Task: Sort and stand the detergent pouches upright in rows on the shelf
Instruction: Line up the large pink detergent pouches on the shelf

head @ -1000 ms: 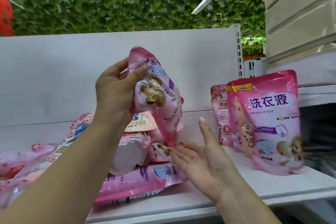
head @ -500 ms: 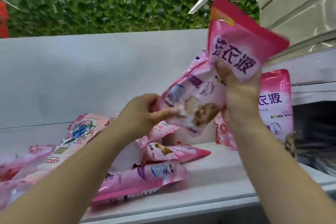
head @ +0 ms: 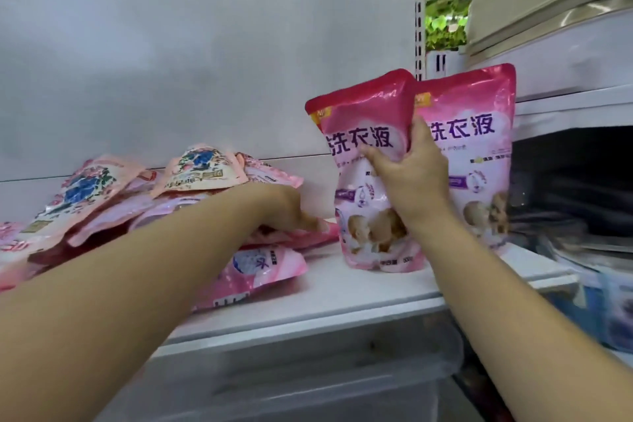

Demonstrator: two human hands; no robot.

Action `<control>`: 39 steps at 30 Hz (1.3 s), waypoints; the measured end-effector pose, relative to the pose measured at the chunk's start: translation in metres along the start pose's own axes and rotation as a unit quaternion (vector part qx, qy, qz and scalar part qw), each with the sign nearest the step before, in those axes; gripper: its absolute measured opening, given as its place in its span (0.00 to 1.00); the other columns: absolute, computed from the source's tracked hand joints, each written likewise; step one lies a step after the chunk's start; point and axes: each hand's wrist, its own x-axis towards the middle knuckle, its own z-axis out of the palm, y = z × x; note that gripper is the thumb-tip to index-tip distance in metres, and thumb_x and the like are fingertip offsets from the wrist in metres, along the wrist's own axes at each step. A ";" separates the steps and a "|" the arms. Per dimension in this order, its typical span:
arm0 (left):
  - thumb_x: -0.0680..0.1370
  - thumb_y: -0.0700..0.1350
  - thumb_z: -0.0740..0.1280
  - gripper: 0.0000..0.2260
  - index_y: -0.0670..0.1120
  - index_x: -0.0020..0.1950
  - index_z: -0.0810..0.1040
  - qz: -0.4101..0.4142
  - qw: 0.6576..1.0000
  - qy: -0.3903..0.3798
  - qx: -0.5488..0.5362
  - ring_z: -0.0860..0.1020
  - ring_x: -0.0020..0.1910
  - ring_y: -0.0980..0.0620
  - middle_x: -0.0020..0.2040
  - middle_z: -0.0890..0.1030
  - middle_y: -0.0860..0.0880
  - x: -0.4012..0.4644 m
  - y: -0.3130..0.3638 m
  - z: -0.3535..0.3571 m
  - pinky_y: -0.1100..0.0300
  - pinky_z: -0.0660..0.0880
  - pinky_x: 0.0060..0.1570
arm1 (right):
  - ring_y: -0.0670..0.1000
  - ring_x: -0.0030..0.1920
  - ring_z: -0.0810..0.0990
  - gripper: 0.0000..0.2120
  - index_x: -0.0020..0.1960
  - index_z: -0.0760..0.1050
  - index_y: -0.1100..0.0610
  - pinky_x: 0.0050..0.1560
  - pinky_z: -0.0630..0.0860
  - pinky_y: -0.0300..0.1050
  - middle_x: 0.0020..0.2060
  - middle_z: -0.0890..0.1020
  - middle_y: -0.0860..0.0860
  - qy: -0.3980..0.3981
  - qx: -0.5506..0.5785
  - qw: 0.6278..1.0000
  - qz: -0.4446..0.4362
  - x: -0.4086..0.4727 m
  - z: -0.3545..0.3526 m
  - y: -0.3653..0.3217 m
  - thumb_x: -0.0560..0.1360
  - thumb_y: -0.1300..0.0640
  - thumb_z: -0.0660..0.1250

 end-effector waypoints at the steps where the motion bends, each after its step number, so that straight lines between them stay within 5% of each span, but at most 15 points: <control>1: 0.76 0.65 0.54 0.29 0.41 0.57 0.76 -0.005 1.000 -0.015 0.026 0.74 0.44 0.47 0.45 0.76 0.46 0.005 0.002 0.002 0.59 0.71 0.44 | 0.42 0.45 0.77 0.29 0.69 0.63 0.57 0.47 0.71 0.23 0.46 0.77 0.41 0.008 0.002 1.000 0.014 -0.001 -0.001 0.004 0.72 0.52 0.70; 3: 0.76 0.63 0.55 0.28 0.40 0.60 0.74 -0.015 0.998 -0.018 0.061 0.74 0.53 0.45 0.54 0.76 0.45 0.012 0.005 0.006 0.56 0.69 0.53 | 0.36 0.36 0.73 0.27 0.69 0.63 0.57 0.36 0.69 0.20 0.39 0.73 0.38 0.021 0.012 0.999 0.026 0.000 -0.004 0.009 0.74 0.54 0.68; 6: 0.79 0.57 0.58 0.22 0.40 0.58 0.76 0.000 0.998 0.045 0.039 0.75 0.55 0.44 0.57 0.78 0.42 0.017 0.003 0.011 0.59 0.68 0.49 | 0.38 0.33 0.72 0.27 0.70 0.62 0.61 0.34 0.70 0.22 0.36 0.72 0.40 0.038 -0.020 0.999 -0.007 -0.006 -0.007 0.011 0.75 0.53 0.66; 9: 0.78 0.54 0.60 0.17 0.43 0.53 0.79 0.024 0.992 0.123 -0.003 0.72 0.43 0.46 0.43 0.79 0.45 0.015 -0.002 0.016 0.61 0.64 0.40 | 0.45 0.32 0.73 0.24 0.65 0.67 0.66 0.32 0.69 0.24 0.37 0.74 0.45 0.109 -0.096 0.985 -0.093 -0.018 -0.010 0.010 0.75 0.54 0.66; 11: 0.78 0.56 0.60 0.17 0.44 0.50 0.81 0.016 0.986 0.163 -0.029 0.69 0.39 0.49 0.32 0.71 0.49 0.013 -0.004 0.017 0.60 0.61 0.37 | 0.47 0.33 0.74 0.23 0.63 0.69 0.66 0.34 0.70 0.29 0.37 0.74 0.46 0.141 -0.116 0.977 -0.111 -0.020 -0.011 0.011 0.75 0.54 0.66; 14: 0.77 0.55 0.63 0.20 0.45 0.29 0.74 -0.001 0.966 0.228 -0.121 0.68 0.31 0.48 0.26 0.67 0.48 0.011 -0.004 0.015 0.59 0.60 0.30 | 0.48 0.31 0.74 0.23 0.64 0.69 0.67 0.33 0.68 0.27 0.35 0.74 0.47 0.156 -0.118 0.974 -0.115 -0.019 -0.012 0.013 0.74 0.53 0.66; 16: 0.77 0.52 0.64 0.22 0.45 0.25 0.68 0.000 0.938 0.291 -0.188 0.66 0.27 0.50 0.24 0.66 0.47 0.012 -0.003 0.015 0.60 0.59 0.26 | 0.47 0.32 0.74 0.24 0.64 0.68 0.67 0.32 0.69 0.24 0.36 0.74 0.46 0.160 -0.103 0.975 -0.114 -0.021 -0.012 0.015 0.74 0.53 0.66; 21: 0.77 0.52 0.63 0.16 0.43 0.36 0.79 -0.016 0.869 0.370 -0.329 0.67 0.26 0.52 0.26 0.71 0.49 0.011 -0.001 0.012 0.64 0.61 0.24 | 0.36 0.30 0.71 0.23 0.61 0.69 0.69 0.35 0.68 0.17 0.34 0.70 0.39 0.175 -0.071 0.975 -0.120 -0.025 -0.012 0.018 0.74 0.55 0.67; 23: 0.76 0.52 0.65 0.15 0.43 0.35 0.78 -0.026 0.795 0.368 -0.481 0.69 0.23 0.53 0.25 0.74 0.49 0.009 0.001 0.008 0.65 0.65 0.24 | 0.31 0.29 0.71 0.21 0.60 0.70 0.69 0.35 0.68 0.18 0.35 0.69 0.35 0.186 -0.049 0.974 -0.116 -0.028 -0.014 0.020 0.74 0.56 0.68; 26: 0.76 0.49 0.66 0.12 0.45 0.34 0.77 -0.019 0.629 0.322 -0.708 0.74 0.20 0.54 0.21 0.77 0.51 0.003 0.006 -0.005 0.66 0.71 0.22 | 0.28 0.33 0.75 0.14 0.55 0.69 0.57 0.36 0.71 0.21 0.34 0.71 0.35 0.218 0.032 0.970 -0.106 -0.028 -0.016 0.022 0.72 0.59 0.69; 28: 0.76 0.47 0.66 0.11 0.45 0.35 0.77 -0.002 0.570 0.323 -0.756 0.75 0.20 0.55 0.21 0.78 0.52 -0.003 0.006 -0.019 0.66 0.73 0.21 | 0.31 0.34 0.77 0.13 0.50 0.67 0.47 0.36 0.74 0.25 0.30 0.75 0.37 0.209 0.098 0.970 -0.073 -0.026 -0.016 0.017 0.72 0.57 0.69; 32: 0.77 0.45 0.66 0.10 0.43 0.36 0.77 0.039 0.545 0.366 -0.753 0.76 0.20 0.55 0.23 0.79 0.51 -0.018 -0.008 -0.043 0.65 0.75 0.23 | 0.38 0.29 0.77 0.11 0.45 0.67 0.43 0.32 0.77 0.36 0.30 0.76 0.43 0.120 0.114 0.986 -0.028 -0.022 -0.009 0.011 0.72 0.55 0.68; 36: 0.77 0.45 0.65 0.10 0.43 0.38 0.76 0.038 0.534 0.413 -0.737 0.77 0.22 0.55 0.24 0.79 0.52 -0.037 -0.037 -0.060 0.65 0.74 0.23 | 0.37 0.28 0.75 0.09 0.42 0.69 0.46 0.31 0.75 0.32 0.33 0.75 0.44 0.077 0.165 0.983 0.007 -0.003 0.006 0.001 0.72 0.56 0.69; 39: 0.77 0.48 0.65 0.12 0.45 0.36 0.76 0.005 0.546 0.501 -0.672 0.78 0.29 0.51 0.30 0.80 0.49 -0.040 -0.069 -0.078 0.60 0.76 0.33 | 0.38 0.29 0.74 0.08 0.42 0.67 0.47 0.28 0.73 0.30 0.34 0.75 0.46 0.043 0.166 0.985 0.020 0.018 0.028 -0.009 0.74 0.52 0.67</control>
